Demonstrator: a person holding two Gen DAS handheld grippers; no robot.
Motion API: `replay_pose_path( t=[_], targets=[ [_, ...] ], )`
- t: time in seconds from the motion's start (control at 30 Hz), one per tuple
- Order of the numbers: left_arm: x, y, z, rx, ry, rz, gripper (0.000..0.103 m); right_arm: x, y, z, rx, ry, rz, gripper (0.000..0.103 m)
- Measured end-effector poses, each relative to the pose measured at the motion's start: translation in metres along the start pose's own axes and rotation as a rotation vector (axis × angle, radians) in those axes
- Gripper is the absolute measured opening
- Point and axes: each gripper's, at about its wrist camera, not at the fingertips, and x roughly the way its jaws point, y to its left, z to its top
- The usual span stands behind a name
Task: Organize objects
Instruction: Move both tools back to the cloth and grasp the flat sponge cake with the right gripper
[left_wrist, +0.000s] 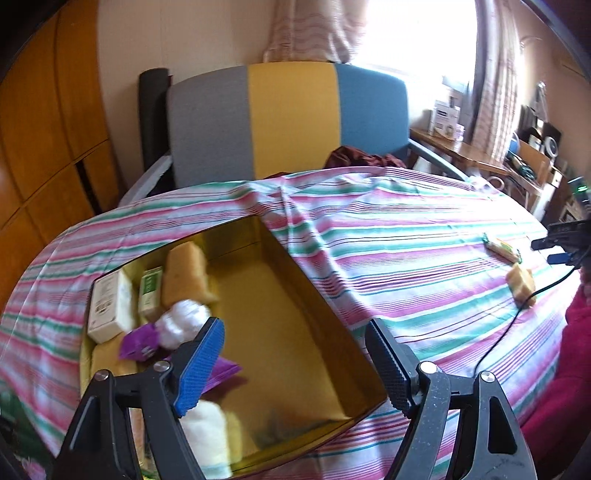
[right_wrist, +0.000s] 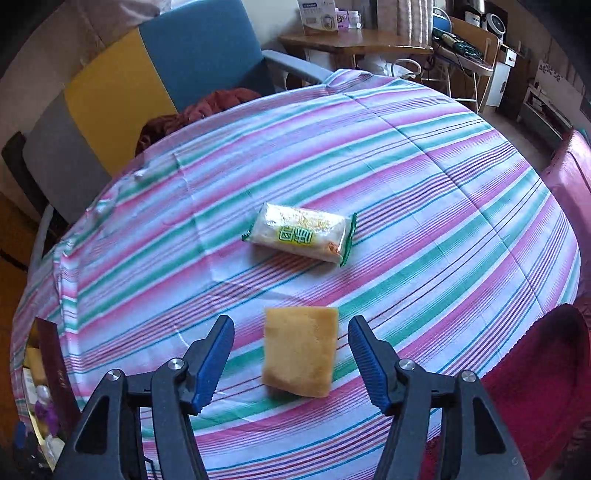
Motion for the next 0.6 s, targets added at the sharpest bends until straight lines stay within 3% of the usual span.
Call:
replay_pose_path(
  t=[0.07, 0.33, 0.4, 0.6],
  targets=[
    [0.003, -0.007, 0.003, 0.01, 0.004, -0.015, 0.08, 0.011, 0.001, -0.003, -0.023, 0.033, -0.011, 0.071],
    [0.012, -0.049, 0.021, 0.069, 0.011, -0.076, 0.08, 0.054, -0.003, -0.01, -0.046, 0.153, -0.041, 0.071],
    [0.014, -0.061, 0.027, 0.086, 0.009, -0.088, 0.08, 0.059, -0.002, -0.014, -0.068, 0.18, -0.031, 0.054],
    [0.027, -0.097, 0.049, 0.142, 0.009, -0.139, 0.08, 0.019, -0.014, -0.008, -0.033, -0.002, -0.054, 0.053]
  ],
)
